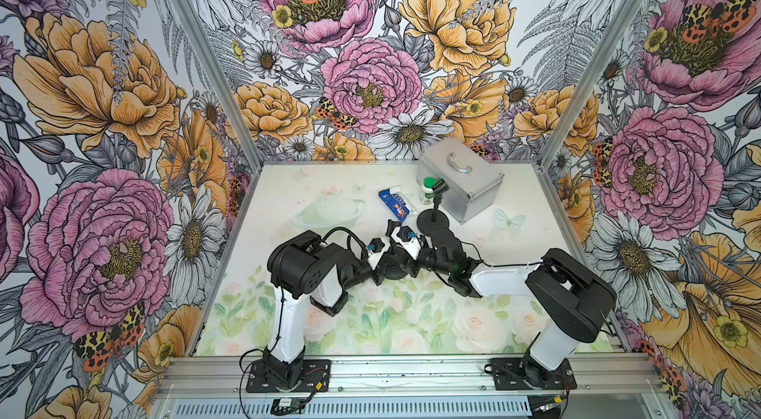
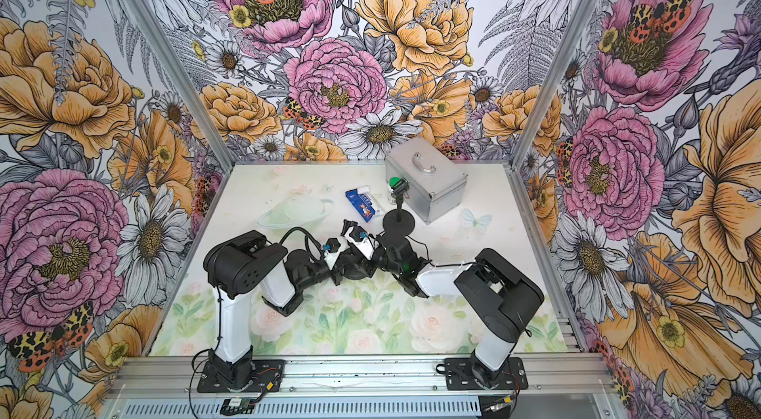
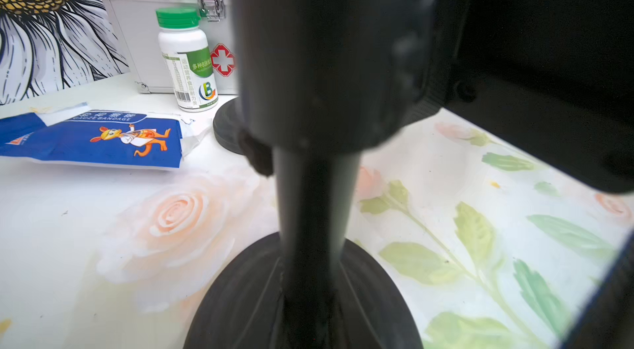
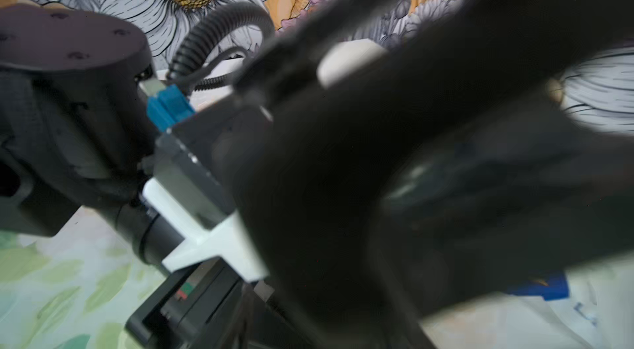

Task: Assemble a microphone stand
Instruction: Screw the microphone stand pole into the microphone stand base.

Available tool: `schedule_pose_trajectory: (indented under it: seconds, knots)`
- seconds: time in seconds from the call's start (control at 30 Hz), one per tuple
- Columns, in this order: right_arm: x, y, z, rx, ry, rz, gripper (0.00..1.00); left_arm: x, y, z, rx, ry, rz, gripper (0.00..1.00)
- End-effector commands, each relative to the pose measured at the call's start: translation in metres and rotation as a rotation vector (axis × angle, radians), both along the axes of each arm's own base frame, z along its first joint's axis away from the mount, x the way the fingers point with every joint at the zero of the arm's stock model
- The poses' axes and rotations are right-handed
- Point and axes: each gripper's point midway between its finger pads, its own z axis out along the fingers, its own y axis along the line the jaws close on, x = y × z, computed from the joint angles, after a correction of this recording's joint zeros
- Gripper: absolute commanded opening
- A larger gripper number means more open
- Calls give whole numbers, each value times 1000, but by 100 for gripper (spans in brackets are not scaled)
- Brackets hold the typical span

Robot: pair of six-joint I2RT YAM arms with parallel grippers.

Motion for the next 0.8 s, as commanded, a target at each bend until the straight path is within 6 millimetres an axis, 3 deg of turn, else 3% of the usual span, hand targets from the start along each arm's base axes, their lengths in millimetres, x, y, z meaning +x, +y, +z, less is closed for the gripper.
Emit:
schedule_pose_trajectory:
  seconds: [0.0,0.2,0.37,0.4,0.47,0.6,0.67,0.7,0.77]
  knots:
    - [-20,3,8,18,73,218,53,-2,1,-15,21,55,8,20]
    - [10,0,19,10,26,162,51,-2,1,-15,22,53,13,20]
    - [13,3,30,32,8,170,47,-1,1,-17,23,56,12,20]
    - [12,3,32,36,4,177,44,-1,1,-17,24,57,12,20]
    - [14,2,36,46,-10,165,27,-1,1,-17,24,56,9,20]
    - [24,-1,45,79,-22,87,11,-1,1,-18,24,58,10,20]
    - [32,-4,45,99,-25,-3,0,-1,1,-17,23,57,10,20]
    - [37,-7,43,102,-36,-76,0,-1,1,-17,23,57,10,20]
    - [57,-35,32,59,-114,-486,0,-1,1,-18,23,59,12,20]
